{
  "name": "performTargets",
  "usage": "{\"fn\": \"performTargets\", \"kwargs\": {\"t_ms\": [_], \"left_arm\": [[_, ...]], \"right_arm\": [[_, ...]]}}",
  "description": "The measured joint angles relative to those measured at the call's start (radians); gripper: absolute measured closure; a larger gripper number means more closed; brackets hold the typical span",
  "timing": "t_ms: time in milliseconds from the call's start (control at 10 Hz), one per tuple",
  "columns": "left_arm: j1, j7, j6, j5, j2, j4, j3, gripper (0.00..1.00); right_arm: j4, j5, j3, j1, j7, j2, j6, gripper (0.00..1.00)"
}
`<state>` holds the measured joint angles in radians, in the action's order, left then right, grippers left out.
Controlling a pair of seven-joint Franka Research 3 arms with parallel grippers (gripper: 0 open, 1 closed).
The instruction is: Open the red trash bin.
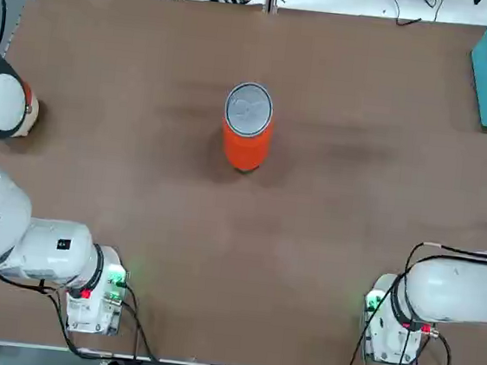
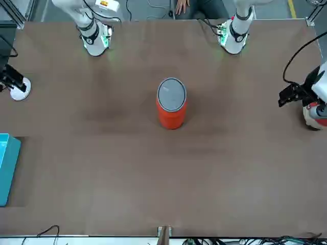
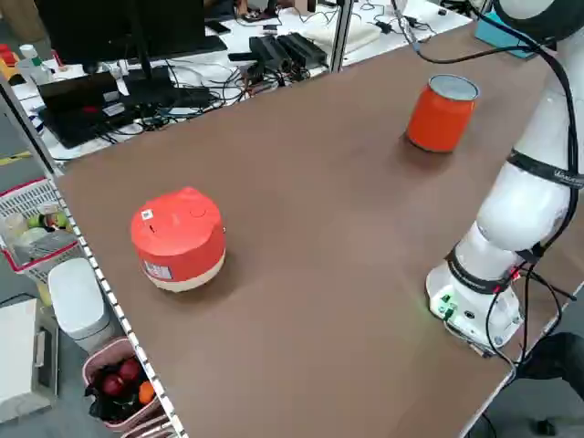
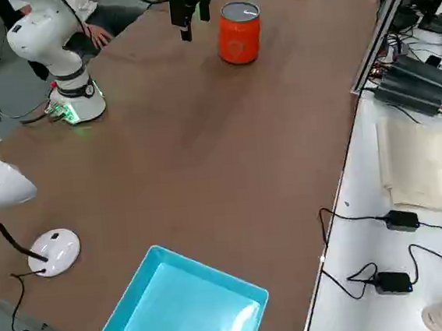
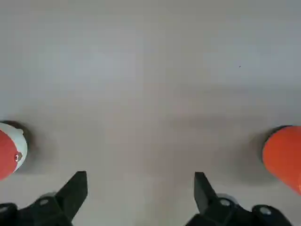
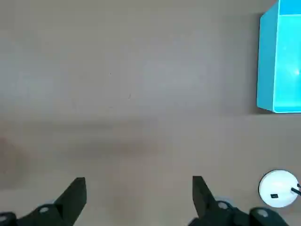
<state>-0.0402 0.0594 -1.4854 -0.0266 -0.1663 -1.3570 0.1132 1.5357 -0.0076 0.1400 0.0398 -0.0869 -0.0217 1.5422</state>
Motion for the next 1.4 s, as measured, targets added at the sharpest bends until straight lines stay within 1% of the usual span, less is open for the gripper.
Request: {"fn": "performTargets", "kwargs": {"t_ms": [300,400,500,600,700,800,900,1000,1100,1200,1300,1400], "left_arm": [[0.007,0.015,0.0,0.002,0.0,0.0,0.011,0.0],[0.008,0.061,0.0,0.006,0.002,0.0,0.036,0.0],[0.01,0.165,0.0,0.007,0.004,0.0,0.074,0.0],[0.013,0.304,0.005,0.008,0.005,0.0,0.118,0.0],[0.016,0.47,0.013,0.008,0.005,-0.002,0.163,0.0],[0.018,0.626,0.016,0.009,0.005,-0.009,0.206,0.0],[0.019,0.74,0.018,0.038,0.004,-0.02,0.242,0.0],[0.02,0.851,0.016,0.077,0.003,-0.045,0.267,0.03],[0.023,0.972,-0.007,0.097,0.002,-0.077,0.287,0.04],[0.031,1.099,-0.051,0.099,0.001,-0.112,0.313,0.08],[0.052,1.237,-0.087,0.099,-0.001,-0.143,0.332,0.28],[0.08,1.36,-0.102,0.099,-0.005,-0.16,0.337,0.42]], "right_arm": [[0.0,0.001,0.0,-0.001,0.0,0.0,0.0,0.01],[0.0,0.001,0.0,-0.001,0.0,0.0,0.0,0.03],[0.0,0.009,0.0,0.0,0.011,0.0,0.0,0.1],[0.0,0.025,-0.003,0.002,0.044,0.0,-0.005,0.14],[0.0,0.041,-0.009,0.016,0.103,0.0,-0.01,0.32],[0.001,0.049,-0.013,0.057,0.185,-0.001,-0.014,0.47],[0.002,0.052,-0.016,0.124,0.287,-0.001,-0.014,0.65],[0.005,0.052,-0.02,0.202,0.401,-0.001,-0.013,0.8],[0.007,0.053,-0.024,0.275,0.509,-0.001,-0.009,0.88],[0.01,0.053,-0.026,0.349,0.605,0.0,-0.001,0.93],[0.023,0.054,-0.027,0.427,0.7,0.0,0.026,0.96],[0.047,0.055,-0.027,0.498,0.797,0.002,0.072,0.98]]}}
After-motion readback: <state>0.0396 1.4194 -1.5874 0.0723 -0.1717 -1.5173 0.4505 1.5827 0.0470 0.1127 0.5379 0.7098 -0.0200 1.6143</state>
